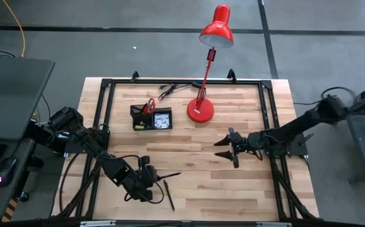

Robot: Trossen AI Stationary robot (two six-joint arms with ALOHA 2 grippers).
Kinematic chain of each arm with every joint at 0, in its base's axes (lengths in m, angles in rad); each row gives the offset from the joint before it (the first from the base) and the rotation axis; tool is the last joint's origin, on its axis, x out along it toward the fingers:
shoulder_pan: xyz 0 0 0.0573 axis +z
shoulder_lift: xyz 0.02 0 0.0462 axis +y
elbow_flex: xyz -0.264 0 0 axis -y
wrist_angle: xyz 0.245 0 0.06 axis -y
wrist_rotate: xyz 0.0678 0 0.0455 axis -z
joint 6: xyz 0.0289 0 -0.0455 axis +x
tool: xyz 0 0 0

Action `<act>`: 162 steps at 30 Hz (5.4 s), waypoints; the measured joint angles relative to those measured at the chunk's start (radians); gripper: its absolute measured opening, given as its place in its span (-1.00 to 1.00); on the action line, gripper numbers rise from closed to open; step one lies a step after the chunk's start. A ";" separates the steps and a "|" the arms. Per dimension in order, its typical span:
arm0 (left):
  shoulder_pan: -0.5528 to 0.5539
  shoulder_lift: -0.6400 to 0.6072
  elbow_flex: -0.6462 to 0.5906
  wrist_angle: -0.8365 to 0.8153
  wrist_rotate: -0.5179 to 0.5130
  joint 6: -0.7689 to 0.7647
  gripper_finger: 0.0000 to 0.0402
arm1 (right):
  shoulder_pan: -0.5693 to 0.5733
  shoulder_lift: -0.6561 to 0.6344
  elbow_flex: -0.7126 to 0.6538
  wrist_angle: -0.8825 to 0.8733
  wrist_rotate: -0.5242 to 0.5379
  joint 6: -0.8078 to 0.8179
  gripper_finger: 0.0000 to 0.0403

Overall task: Pick and place office supplies into organizer
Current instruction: Put the black pen into the black desk organizer

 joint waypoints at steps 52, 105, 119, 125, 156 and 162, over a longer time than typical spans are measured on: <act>0.080 -0.001 0.000 0.197 -0.110 0.082 -0.81 | 0.036 0.775 0.552 0.454 -0.150 -0.321 -0.19; 0.008 -0.061 0.002 0.041 -0.298 0.071 -0.78 | 0.024 0.775 0.552 0.448 -0.073 -0.323 -0.91; -0.006 -0.061 0.000 0.031 -0.283 0.119 -0.37 | 0.025 0.775 0.550 0.446 -0.081 -0.322 -0.93; -0.005 -0.061 0.000 -0.047 -0.326 0.059 0.08 | 0.019 0.775 0.550 0.440 -0.080 -0.321 -0.90; -0.566 -0.195 0.000 -1.130 -0.805 -1.189 0.66 | -0.194 0.772 0.994 -0.262 -0.145 -0.413 -0.93; -0.584 -0.195 0.000 -1.170 -0.795 -1.213 0.65 | -0.272 0.771 1.279 -0.606 -0.139 -0.497 -0.92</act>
